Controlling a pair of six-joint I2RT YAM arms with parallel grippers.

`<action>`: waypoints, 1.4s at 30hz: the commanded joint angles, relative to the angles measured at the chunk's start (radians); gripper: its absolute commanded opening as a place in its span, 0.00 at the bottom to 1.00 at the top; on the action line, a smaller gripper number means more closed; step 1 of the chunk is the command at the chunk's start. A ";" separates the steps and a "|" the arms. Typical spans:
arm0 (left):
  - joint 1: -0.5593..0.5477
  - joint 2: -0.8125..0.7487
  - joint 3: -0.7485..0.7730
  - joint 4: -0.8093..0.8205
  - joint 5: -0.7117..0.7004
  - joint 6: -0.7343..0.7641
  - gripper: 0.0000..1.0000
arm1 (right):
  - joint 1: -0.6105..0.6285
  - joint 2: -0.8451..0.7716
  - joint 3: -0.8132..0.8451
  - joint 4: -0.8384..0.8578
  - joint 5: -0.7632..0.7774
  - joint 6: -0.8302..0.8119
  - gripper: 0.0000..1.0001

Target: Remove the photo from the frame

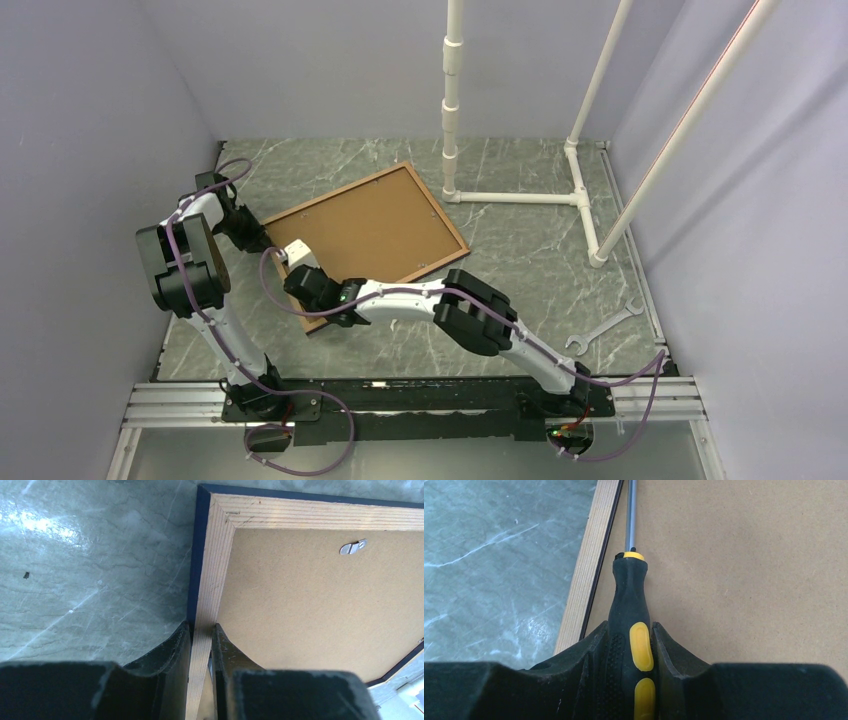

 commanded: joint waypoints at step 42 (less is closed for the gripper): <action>-0.004 0.029 0.004 -0.049 -0.015 0.019 0.00 | -0.006 -0.111 0.007 -0.034 -0.063 0.021 0.00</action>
